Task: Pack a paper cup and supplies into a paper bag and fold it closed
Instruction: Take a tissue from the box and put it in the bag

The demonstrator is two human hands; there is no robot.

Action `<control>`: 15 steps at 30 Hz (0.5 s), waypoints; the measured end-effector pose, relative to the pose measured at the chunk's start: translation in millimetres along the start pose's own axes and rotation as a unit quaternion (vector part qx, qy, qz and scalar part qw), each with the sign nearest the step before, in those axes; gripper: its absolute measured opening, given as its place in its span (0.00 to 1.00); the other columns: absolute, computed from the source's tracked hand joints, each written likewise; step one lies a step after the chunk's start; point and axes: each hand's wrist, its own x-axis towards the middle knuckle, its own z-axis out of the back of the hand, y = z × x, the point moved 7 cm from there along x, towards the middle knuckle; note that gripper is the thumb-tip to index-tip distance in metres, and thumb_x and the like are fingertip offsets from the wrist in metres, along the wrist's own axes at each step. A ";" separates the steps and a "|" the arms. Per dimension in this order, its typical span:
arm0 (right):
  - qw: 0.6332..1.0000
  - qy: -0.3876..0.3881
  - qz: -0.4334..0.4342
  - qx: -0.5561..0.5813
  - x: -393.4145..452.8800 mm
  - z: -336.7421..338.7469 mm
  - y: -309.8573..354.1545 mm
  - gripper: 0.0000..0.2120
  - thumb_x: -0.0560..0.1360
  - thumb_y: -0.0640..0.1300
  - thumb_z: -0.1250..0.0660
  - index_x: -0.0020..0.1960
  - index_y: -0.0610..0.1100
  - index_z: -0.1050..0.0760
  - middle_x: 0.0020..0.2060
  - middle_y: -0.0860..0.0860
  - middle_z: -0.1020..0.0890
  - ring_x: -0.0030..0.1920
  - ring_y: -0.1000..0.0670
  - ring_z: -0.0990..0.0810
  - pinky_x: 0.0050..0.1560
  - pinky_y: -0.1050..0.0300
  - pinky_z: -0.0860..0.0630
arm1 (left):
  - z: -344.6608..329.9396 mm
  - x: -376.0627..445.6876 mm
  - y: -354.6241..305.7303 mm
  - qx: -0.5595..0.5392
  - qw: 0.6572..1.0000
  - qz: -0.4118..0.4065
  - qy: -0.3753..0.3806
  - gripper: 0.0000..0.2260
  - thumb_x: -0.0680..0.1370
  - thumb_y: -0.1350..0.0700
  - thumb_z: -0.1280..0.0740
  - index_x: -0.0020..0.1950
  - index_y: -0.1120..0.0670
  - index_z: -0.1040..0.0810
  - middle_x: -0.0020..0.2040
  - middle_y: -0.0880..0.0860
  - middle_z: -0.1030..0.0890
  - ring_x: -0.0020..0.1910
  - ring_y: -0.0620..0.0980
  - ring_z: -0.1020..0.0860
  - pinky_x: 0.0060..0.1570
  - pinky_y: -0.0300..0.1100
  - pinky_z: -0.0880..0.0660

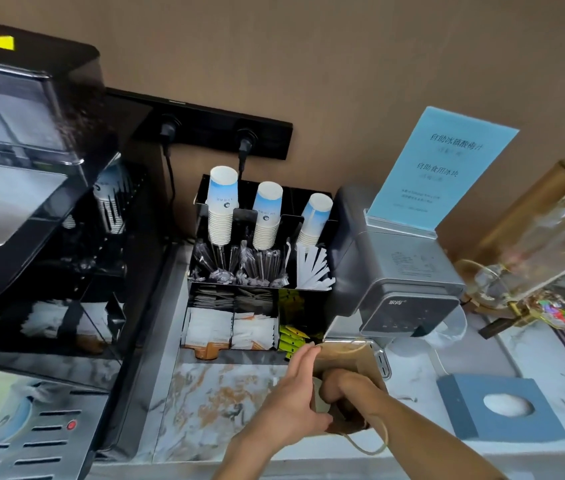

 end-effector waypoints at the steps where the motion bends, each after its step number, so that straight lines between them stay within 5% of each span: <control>1: 1.000 0.023 0.007 -0.003 -6.7 2.9 7.6 0.06 0.76 0.42 0.37 0.45 0.52 0.25 0.46 0.47 0.23 0.57 0.43 0.21 0.40 0.64 0.28 | -0.5 1.6 0.0 0.003 1.000 0.000 0.003 0.46 0.71 0.54 0.27 0.79 0.46 0.55 0.77 0.37 0.58 0.67 0.47 0.32 0.60 0.41 0.26; 4: 0.999 0.034 0.006 -0.004 -18.7 26.2 14.7 0.14 0.77 0.39 0.42 0.61 0.41 0.25 0.50 0.44 0.23 0.52 0.45 0.23 0.55 0.52 0.25 | -2.0 6.9 -0.1 0.005 1.000 -0.001 0.013 0.45 0.72 0.54 0.27 0.79 0.47 0.55 0.76 0.36 0.57 0.67 0.45 0.32 0.57 0.36 0.29; 6: 0.998 0.011 0.062 0.003 -39.2 48.9 18.2 0.13 0.75 0.39 0.42 0.57 0.39 0.24 0.49 0.43 0.21 0.50 0.44 0.21 0.51 0.51 0.25 | 0.8 9.0 0.0 0.004 1.000 -0.003 0.017 0.43 0.74 0.53 0.28 0.79 0.48 0.53 0.73 0.34 0.55 0.69 0.43 0.35 0.62 0.36 0.31; 8: 0.986 -0.016 0.156 0.054 -64.3 66.9 16.2 0.10 0.75 0.38 0.41 0.51 0.39 0.23 0.47 0.44 0.18 0.49 0.45 0.20 0.50 0.52 0.24 | 9.8 8.0 -0.6 -0.010 1.000 -0.008 0.013 0.38 0.75 0.51 0.29 0.78 0.44 0.49 0.73 0.33 0.52 0.60 0.45 0.27 0.55 0.36 0.29; 10: 0.957 -0.034 0.205 0.205 -97.1 83.4 -0.1 0.10 0.78 0.35 0.39 0.55 0.40 0.22 0.47 0.48 0.18 0.46 0.52 0.19 0.50 0.61 0.22 | 24.9 5.1 -4.0 -0.030 0.999 -0.023 -0.003 0.33 0.76 0.50 0.30 0.76 0.39 0.42 0.73 0.34 0.44 0.45 0.41 0.23 0.46 0.32 0.27; 12: 0.911 -0.106 0.222 0.332 -126.7 103.1 -29.6 0.10 0.79 0.31 0.39 0.56 0.35 0.22 0.46 0.46 0.16 0.44 0.55 0.17 0.49 0.64 0.21 | 41.9 1.8 -3.6 -0.043 0.999 -0.021 -0.023 0.28 0.77 0.51 0.30 0.72 0.34 0.38 0.69 0.38 0.33 0.42 0.41 0.22 0.45 0.31 0.25; 15: 0.857 -0.210 0.211 0.420 -142.0 107.4 -89.9 0.13 0.76 0.22 0.42 0.47 0.33 0.21 0.40 0.44 0.14 0.41 0.47 0.15 0.47 0.52 0.18 | 63.5 -5.0 15.1 -0.047 0.997 0.026 -0.059 0.24 0.78 0.56 0.31 0.66 0.33 0.33 0.50 0.49 0.21 0.45 0.45 0.20 0.45 0.33 0.23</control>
